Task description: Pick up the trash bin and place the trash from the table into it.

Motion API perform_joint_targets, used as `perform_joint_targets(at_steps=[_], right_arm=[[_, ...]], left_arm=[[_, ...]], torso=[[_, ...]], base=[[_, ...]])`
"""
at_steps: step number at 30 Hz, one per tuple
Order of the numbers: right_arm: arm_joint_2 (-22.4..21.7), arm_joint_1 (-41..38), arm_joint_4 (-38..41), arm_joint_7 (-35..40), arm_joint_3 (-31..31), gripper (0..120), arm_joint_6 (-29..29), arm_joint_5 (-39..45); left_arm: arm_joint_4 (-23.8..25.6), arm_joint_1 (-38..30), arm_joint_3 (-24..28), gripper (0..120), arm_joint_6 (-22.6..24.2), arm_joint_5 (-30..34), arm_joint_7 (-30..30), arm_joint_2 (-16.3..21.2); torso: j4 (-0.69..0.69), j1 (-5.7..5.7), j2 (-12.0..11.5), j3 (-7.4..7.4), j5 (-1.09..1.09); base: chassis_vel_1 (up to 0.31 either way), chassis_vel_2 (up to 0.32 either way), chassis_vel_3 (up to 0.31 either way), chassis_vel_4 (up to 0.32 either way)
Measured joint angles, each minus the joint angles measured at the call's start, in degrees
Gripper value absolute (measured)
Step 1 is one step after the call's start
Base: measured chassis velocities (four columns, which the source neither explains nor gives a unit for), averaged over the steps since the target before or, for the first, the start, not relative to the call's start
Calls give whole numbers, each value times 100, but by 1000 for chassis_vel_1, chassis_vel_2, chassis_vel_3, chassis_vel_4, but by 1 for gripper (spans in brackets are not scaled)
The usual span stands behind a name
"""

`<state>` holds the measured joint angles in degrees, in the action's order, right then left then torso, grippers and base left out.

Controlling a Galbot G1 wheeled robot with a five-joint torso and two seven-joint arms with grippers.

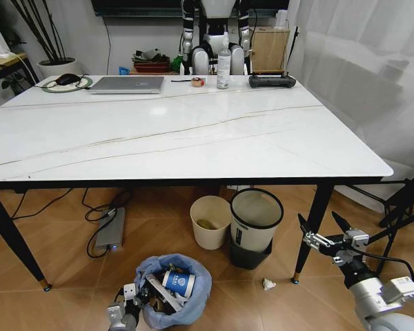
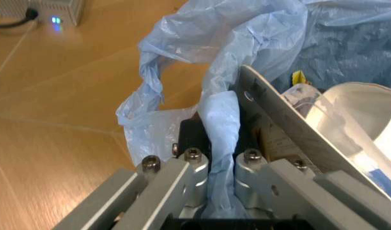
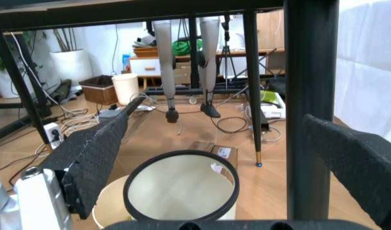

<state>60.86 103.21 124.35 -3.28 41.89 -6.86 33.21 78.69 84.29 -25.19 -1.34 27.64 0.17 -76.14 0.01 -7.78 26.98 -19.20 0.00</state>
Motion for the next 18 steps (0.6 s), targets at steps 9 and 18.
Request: perform_joint_targets(at_steps=[9,18], right_arm=[[0,0,0,0,0,100,0,0],[0,0,0,0,0,100,0,0]], left_arm=[[-73,-16,-11,0,-7,66,-13,-4],[-94,-18,-16,25,-16,89,-36,-2]], torso=[[0,-9,21,-12,1],[0,-15,36,-20,1]], base=[[0,0,0,0],[0,0,0,0]])
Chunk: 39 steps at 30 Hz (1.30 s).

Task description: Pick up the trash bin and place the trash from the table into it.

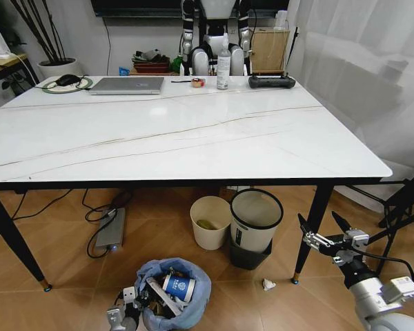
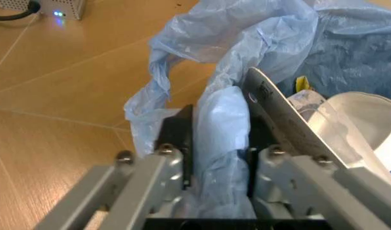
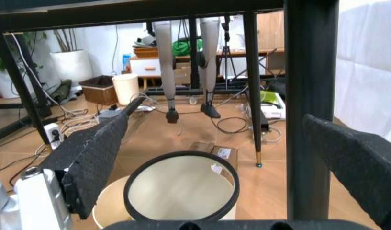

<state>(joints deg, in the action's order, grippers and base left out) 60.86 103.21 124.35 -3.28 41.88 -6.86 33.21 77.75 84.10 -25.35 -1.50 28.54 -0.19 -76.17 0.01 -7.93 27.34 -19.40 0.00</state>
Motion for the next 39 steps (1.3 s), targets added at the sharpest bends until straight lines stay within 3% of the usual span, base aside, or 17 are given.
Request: perform_joint_targets(at_steps=[2,4,9,15,17,20,22,23,25,26,28,29,32,34,35,39], right_arm=[[0,0,0,0,0,100,0,0],[0,0,0,0,0,100,0,0],[0,0,0,0,0,100,0,0],[0,0,0,0,0,100,0,0],[0,0,0,0,0,100,0,0],[0,0,0,0,0,100,0,0],[0,0,0,0,0,100,0,0],[0,0,0,0,0,100,0,0],[0,0,0,0,0,100,0,0],[0,0,0,0,-1,100,0,0],[0,1,0,0,0,100,0,0],[0,1,0,0,0,100,0,0],[0,0,0,0,0,100,0,0],[0,0,0,0,0,100,0,0],[0,0,0,0,0,100,0,0],[0,0,0,0,0,100,0,0]], left_arm=[[0,0,0,25,0,0,0,0],[-8,0,-2,41,-1,4,-2,-2],[66,57,-10,58,-1,37,14,28],[817,572,-72,83,6,104,119,298],[940,690,-94,86,-33,81,124,338],[1507,1246,-199,98,-283,-35,132,495],[2009,1662,-303,100,-514,-216,128,571],[2009,1662,-303,100,-514,-216,128,571],[2713,2096,-468,100,-825,-493,87,596],[3412,2433,-623,100,-988,-629,37,577],[4094,2735,-739,100,-1063,-759,-5,534],[4094,2735,-739,100,-1063,-759,-5,534],[4994,3058,-845,100,-1206,-1152,-96,483],[5202,3133,-867,100,-1219,-1247,-123,476],[5239,3145,-868,100,-1219,-1266,-130,474],[5244,3142,-869,100,-1218,-1269,-131,472]], torso=[[0,0,0,0,0],[0,-2,4,-3,0],[0,-3,8,-6,-2],[0,-5,13,-8,0],[0,-5,13,-8,0],[0,-6,15,-9,-1],[-1,-6,16,-10,-2],[-1,-6,16,-10,-2],[-1,-6,17,-10,0],[-1,-6,18,-10,3],[0,-7,19,-11,2],[0,-7,19,-11,2],[0,-7,19,-11,3],[0,-7,20,-11,4],[0,-8,20,-12,-6],[0,-8,20,-13,1]], base=[[0,0,0,0],[0,0,0,0],[0,0,0,0],[0,0,0,0],[0,0,0,0],[0,0,0,0],[0,0,0,0],[0,0,0,0],[0,0,0,0],[0,0,0,0],[0,0,0,0],[0,0,0,0],[0,0,0,0],[0,0,0,0],[0,0,0,0],[0,0,0,0]])
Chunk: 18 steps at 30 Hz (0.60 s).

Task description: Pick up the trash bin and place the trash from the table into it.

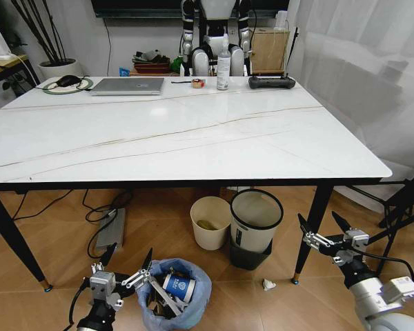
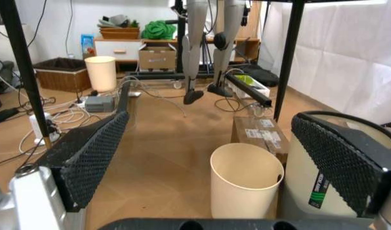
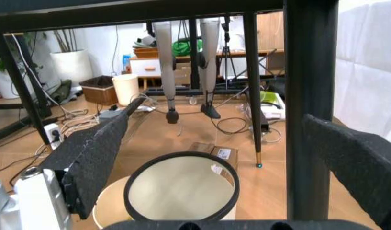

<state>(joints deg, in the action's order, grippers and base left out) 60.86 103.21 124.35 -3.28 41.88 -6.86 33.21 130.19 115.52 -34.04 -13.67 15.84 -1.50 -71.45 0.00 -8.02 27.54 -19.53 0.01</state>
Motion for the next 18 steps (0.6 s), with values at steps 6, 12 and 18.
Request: perform_joint_targets(at_steps=[6,12,18], right_arm=[[0,0,0,0,0,100,0,0],[0,0,0,0,0,100,0,0],[0,0,0,0,0,100,0,0]], left_arm=[[-35,-21,5,100,10,3,-1,-2],[-64,-35,8,100,19,12,-1,-4],[-82,-43,12,100,24,19,-1,-5]], torso=[[0,0,2,0,-1],[0,-1,2,-1,-1],[0,-1,2,-1,-1]], base=[[0,0,0,0],[0,0,0,0],[0,0,0,0]])
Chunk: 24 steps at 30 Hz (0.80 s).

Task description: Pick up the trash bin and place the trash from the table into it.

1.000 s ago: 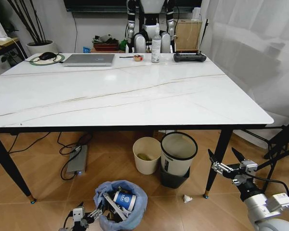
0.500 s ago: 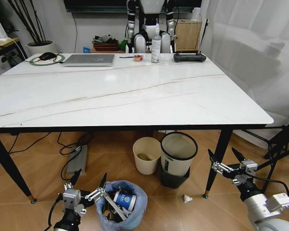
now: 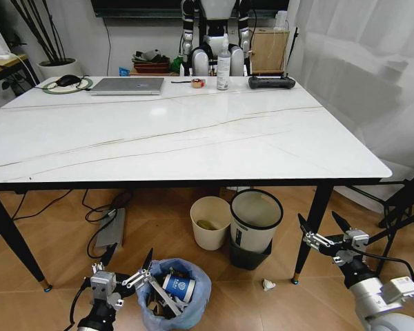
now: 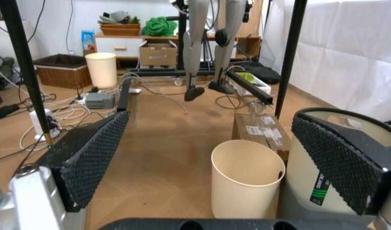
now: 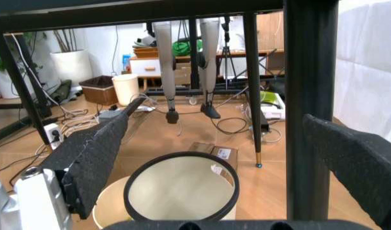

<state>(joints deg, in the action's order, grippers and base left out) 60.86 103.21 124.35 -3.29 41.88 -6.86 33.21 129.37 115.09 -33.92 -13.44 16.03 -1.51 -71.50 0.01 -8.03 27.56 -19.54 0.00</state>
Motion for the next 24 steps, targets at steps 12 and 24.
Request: perform_joint_targets(at_steps=[12,24], right_arm=[[0,0,0,0,0,100,0,0],[0,0,0,0,0,100,0,0]], left_arm=[[-18,-7,5,100,7,8,2,0],[-24,-8,6,100,9,11,3,-1]], torso=[[0,0,1,0,0],[0,0,1,0,0]], base=[[0,0,0,0],[0,0,0,0]])
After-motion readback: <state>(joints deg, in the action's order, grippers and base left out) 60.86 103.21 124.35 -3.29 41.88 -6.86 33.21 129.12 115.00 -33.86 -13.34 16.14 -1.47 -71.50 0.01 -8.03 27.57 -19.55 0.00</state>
